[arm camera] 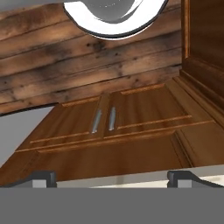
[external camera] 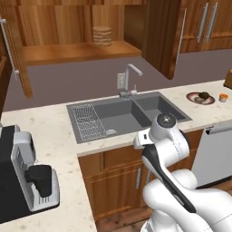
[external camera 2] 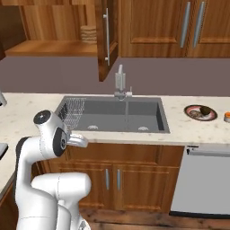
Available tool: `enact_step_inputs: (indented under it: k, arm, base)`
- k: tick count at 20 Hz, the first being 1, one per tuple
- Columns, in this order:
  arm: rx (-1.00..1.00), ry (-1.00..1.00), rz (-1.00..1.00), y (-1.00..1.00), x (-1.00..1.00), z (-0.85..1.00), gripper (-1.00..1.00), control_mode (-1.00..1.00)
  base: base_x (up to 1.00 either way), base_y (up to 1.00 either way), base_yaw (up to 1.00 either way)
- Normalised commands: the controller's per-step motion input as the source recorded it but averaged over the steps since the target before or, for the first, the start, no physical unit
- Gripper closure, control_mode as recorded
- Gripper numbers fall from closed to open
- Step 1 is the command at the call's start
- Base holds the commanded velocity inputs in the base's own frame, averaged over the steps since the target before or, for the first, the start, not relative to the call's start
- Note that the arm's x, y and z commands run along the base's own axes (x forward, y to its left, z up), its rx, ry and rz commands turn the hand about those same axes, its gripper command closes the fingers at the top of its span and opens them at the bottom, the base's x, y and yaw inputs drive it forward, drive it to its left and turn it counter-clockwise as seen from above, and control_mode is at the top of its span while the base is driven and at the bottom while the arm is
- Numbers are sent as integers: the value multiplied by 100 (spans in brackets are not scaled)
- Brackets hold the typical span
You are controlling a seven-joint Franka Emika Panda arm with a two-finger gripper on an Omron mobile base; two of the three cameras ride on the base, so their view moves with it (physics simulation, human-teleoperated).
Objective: Pick the avocado and bread from the counter and place them on the plate. Then pick the jam from the cabinet and place it next to the plate. Lastly close the cabinet door.
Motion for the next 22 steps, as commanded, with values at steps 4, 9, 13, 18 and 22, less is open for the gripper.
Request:
enact_step_inputs:
  k: [4, 9, 13, 18, 22]
  arm:
    - [0, 0, 0, 0, 0, 0, -100, 100]
    - [0, 0, 0, 0, 0, 0, -100, 100]
    - [0, 0, 0, 0, 0, 0, -100, 100]
    - [0, 0, 0, 0, 0, 0, -100, 100]
    - [0, 0, 0, 0, 0, 0, -100, 100]
  base:
    - [37, 54, -2]
    - [46, 45, 0]
    - [50, 37, 8]
    - [44, 34, 15]
    - [38, 32, 14]
